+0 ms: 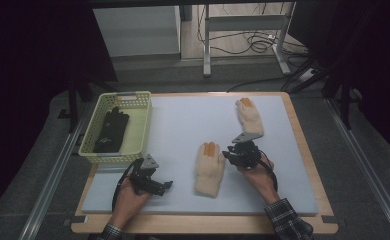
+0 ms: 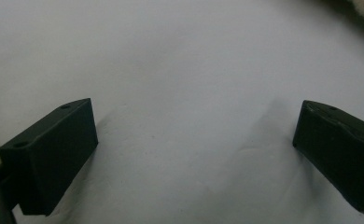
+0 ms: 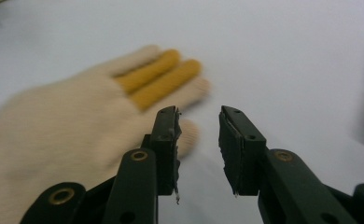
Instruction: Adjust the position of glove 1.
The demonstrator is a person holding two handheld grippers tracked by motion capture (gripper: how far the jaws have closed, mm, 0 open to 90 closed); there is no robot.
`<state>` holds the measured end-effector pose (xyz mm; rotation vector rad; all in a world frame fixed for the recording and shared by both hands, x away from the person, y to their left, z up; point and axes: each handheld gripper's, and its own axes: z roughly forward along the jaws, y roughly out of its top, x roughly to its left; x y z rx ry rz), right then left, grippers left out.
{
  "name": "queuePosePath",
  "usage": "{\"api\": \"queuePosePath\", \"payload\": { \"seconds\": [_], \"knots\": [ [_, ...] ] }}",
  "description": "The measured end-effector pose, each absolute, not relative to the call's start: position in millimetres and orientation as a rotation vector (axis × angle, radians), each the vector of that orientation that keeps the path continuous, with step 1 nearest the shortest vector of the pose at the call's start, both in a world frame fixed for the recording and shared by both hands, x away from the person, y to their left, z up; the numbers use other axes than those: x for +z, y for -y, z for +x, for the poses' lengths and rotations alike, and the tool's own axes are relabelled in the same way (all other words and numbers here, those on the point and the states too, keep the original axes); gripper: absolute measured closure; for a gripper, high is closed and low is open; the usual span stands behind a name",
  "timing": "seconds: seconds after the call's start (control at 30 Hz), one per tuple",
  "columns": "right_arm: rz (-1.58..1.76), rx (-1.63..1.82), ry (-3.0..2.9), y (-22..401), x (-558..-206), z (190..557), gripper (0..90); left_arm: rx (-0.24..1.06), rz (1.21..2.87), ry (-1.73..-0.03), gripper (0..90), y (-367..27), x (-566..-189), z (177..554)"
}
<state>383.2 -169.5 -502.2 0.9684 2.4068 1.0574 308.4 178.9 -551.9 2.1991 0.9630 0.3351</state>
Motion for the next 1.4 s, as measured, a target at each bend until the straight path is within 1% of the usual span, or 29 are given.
{"api": "queuePosePath", "payload": {
  "seconds": [0.13,0.37,0.5,0.53,0.57,0.7,0.73,0.83,0.9,1.0,1.03,1.07,1.1,1.23,1.37,1.4],
  "knots": [
    [1.043,1.042,-2.368,192.5,-505.7,401.5,66.3,0.335,2.199,-0.963,0.0,-178.9,-551.9,308.4],
    [1.09,1.011,-2.292,216.3,-497.6,423.2,65.0,0.335,2.199,-0.963,0.0,-178.9,-551.9,308.4],
    [1.13,0.975,-2.242,229.6,-493.9,443.0,58.7,0.335,2.199,-0.963,0.0,-178.9,-551.9,308.4],
    [1.151,0.956,-2.222,234.0,-494.6,451.7,55.0,0.335,2.199,-0.963,0.0,-178.9,-551.9,308.4],
    [1.151,0.956,-2.222,234.0,-494.6,451.7,55.0,0.334,2.199,-0.963,0.0,-178.9,-551.9,308.4],
    [1.213,0.955,-2.201,241.4,-502.6,470.7,44.7,0.333,2.201,-0.962,0.0,-179.0,-551.8,308.5],
    [1.226,0.957,-2.211,241.4,-509.8,478.2,40.0,0.333,2.201,-0.962,0.0,-179.1,-551.8,308.5],
    [1.216,0.94,-2.21,238.9,-516.6,483.4,38.1,0.334,2.201,-0.961,0.0,-179.1,-551.8,308.5],
    [1.209,0.925,-2.195,234.6,-519.4,486.7,39.0,0.333,2.202,-0.961,0.0,-179.1,-551.8,308.5],
    [1.181,0.827,-2.164,226.2,-520.1,488.4,65.3,0.334,2.201,-0.961,0.0,-179.0,-551.8,308.5],
    [1.181,0.827,-2.164,226.2,-520.1,488.4,65.3,0.334,2.201,-0.961,0.0,-179.1,-551.8,308.5],
    [1.19,0.829,-2.158,225.4,-519.0,488.0,74.8,0.334,2.201,-0.961,0.0,-179.1,-551.8,308.5],
    [1.224,0.835,-2.148,225.1,-516.6,488.0,78.4,0.334,2.201,-0.961,0.0,-179.1,-551.8,308.5],
    [1.259,0.868,-2.158,226.9,-509.5,485.2,79.1,0.333,2.201,-0.961,0.0,-179.1,-551.8,308.5],
    [1.272,1.023,-2.187,223.9,-482.5,462.0,79.0,0.334,2.198,-0.964,0.0,-178.9,-551.9,308.4],
    [1.272,1.023,-2.187,223.9,-482.5,462.0,79.0,0.334,2.198,-0.964,0.0,-178.9,-551.9,308.5]
  ]
}}
